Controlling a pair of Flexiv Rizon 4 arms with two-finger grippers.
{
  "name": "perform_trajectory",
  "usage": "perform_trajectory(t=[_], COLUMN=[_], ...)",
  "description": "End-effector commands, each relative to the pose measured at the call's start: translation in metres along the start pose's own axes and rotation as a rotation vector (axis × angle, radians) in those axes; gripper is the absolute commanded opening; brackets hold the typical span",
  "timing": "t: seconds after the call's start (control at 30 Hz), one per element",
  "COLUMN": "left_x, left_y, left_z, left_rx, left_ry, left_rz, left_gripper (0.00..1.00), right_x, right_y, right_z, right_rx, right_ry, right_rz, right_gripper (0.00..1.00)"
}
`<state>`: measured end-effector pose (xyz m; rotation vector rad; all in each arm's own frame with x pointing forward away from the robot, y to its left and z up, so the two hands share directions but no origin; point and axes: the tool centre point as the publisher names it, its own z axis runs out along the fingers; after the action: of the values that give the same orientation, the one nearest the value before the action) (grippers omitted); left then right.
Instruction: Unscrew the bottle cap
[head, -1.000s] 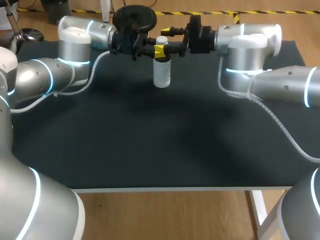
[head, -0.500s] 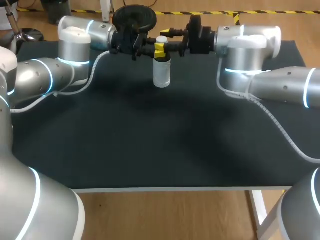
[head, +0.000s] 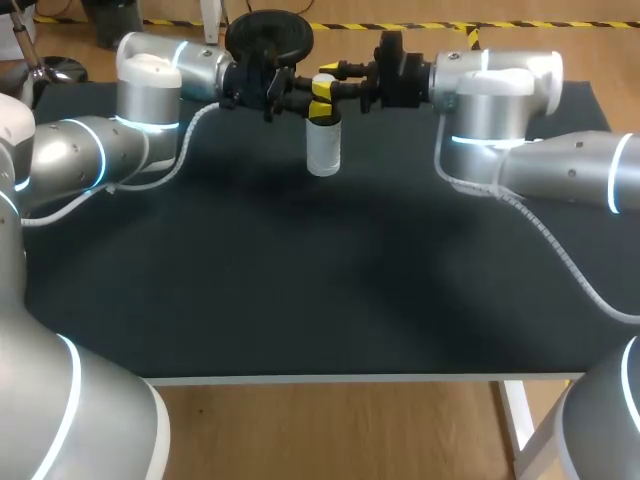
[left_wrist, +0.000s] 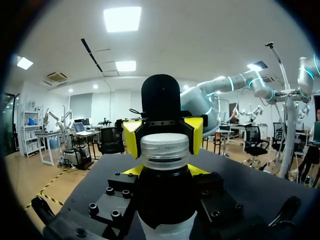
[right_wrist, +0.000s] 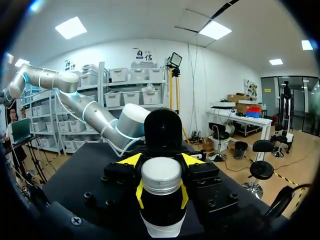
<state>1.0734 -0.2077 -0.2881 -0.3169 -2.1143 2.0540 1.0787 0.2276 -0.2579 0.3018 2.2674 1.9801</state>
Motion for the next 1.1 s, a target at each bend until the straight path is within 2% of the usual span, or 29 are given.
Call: perform_trajectory(t=[0.03, 0.33, 0.53, 0.67, 0.9, 1.1], left_x=[-0.010, -0.010, -0.010, -0.010, -0.010, -0.010], left_y=[0.002, 0.002, 0.002, 0.002, 0.002, 0.002], left_z=[-0.002, -0.002, -0.002, -0.002, -0.002, -0.002], left_rx=[0.006, 0.006, 0.006, 0.006, 0.006, 0.006], left_ry=[0.079, 0.079, 0.079, 0.079, 0.079, 0.079], left_rz=[-0.001, -0.001, -0.001, -0.001, -0.001, -0.001], left_gripper=[0.00, 0.00, 0.00, 0.00, 0.00, 0.00], right_x=[-0.006, -0.016, -0.018, -0.015, -0.010, -0.008], right_y=[-0.005, -0.008, -0.012, -0.012, -0.009, -0.008], right_z=[0.002, 0.004, 0.004, 0.006, 0.007, 0.011], right_rx=[0.026, 0.057, 0.044, 0.034, 0.065, 0.102], right_ry=[0.068, 0.283, 0.424, 0.524, 0.706, 0.828], right_rz=[0.002, -0.015, -0.008, -0.007, -0.031, -0.030], right_gripper=[0.00, 0.00, 0.00, 0.00, 0.00, 0.00])
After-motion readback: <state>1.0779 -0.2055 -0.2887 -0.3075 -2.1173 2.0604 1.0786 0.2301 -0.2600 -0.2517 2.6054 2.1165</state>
